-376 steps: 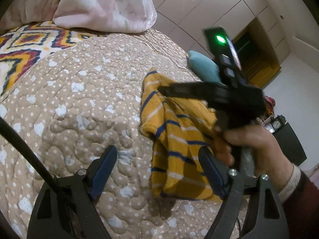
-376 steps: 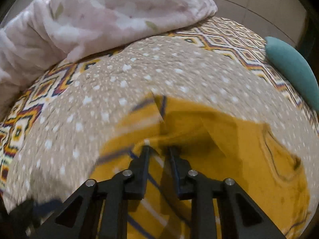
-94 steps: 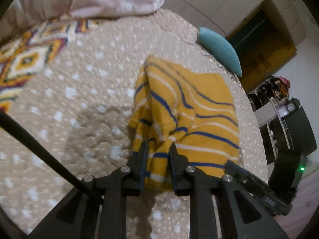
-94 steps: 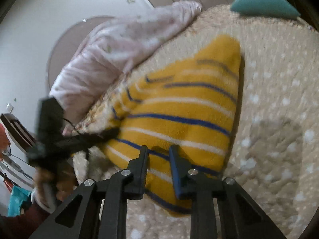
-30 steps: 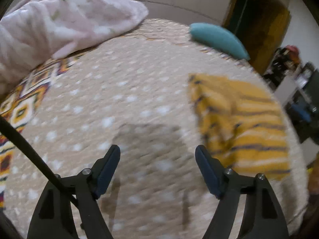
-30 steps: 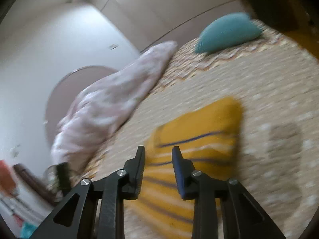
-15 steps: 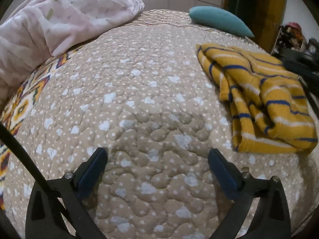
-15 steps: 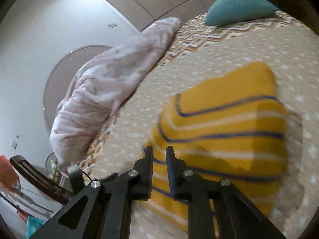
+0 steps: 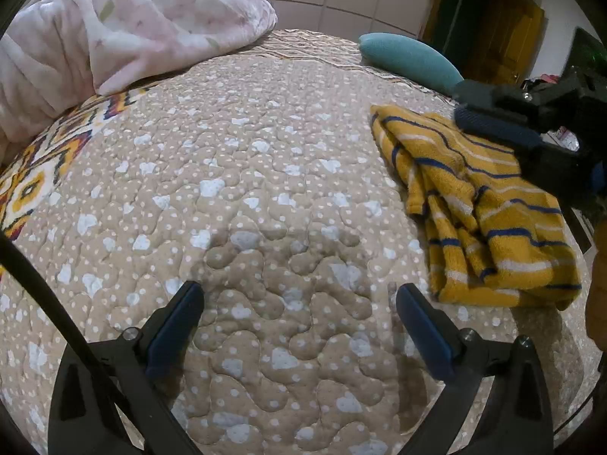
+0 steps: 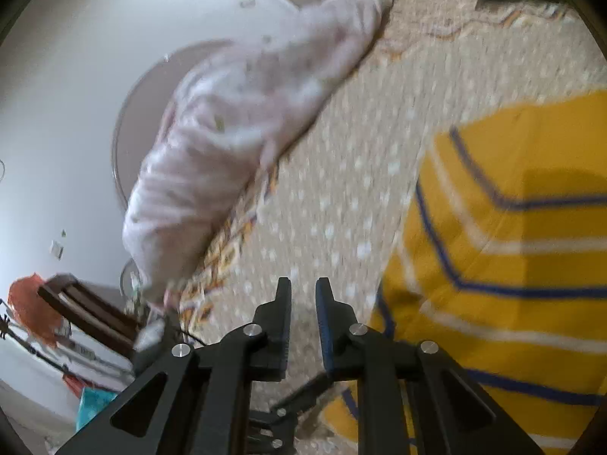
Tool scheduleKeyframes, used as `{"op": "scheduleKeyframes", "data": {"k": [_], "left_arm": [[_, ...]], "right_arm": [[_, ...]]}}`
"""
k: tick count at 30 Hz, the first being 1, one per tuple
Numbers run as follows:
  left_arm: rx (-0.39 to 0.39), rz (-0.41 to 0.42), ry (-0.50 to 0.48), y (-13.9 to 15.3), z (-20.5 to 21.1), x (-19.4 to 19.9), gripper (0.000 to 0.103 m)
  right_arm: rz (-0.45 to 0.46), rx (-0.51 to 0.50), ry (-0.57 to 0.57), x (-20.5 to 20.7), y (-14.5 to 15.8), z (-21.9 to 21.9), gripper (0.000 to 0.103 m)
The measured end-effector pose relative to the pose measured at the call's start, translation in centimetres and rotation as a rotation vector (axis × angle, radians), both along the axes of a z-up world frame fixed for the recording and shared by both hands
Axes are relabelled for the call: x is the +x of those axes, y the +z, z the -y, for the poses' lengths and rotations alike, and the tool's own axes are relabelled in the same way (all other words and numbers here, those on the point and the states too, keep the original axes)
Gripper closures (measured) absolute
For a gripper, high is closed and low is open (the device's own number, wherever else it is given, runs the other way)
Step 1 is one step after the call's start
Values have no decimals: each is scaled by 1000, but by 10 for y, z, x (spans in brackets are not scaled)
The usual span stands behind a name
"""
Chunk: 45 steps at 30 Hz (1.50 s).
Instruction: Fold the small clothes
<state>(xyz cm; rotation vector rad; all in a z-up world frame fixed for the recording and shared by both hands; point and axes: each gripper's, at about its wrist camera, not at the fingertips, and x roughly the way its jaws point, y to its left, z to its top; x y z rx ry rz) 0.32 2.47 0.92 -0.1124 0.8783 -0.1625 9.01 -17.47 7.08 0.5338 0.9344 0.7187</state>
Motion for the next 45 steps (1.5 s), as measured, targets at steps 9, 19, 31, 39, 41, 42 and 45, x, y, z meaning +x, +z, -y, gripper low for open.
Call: {"op": "scheduleKeyframes", "data": {"k": [9,19,31,39,41,42,45], "left_arm": [[-2,0,-1,0,-1,0,2],[39,-9,1,-1,5,-1,2],[93,-20,9,-1,16,-3,2],[96,-20,11,0,15,-3,2],[94,-20,11,0,15,-3,2],[96,-20,11,0,16,-3,2],[91,-18,10,-1,15,-3,2]], "right_arm": [[-38,-121,42,-78,-48,15,87],[118,-69,-113,-162,-10,107,85],[-62,1,-197,-146,-60,156,80],[105,-20,-249,-118,-2,165,80],[125,-65,-230,-107,12,154,80],[124,-73,-205,-107,16,142,76],[128,-169,-154,-126,12,127,63]]}}
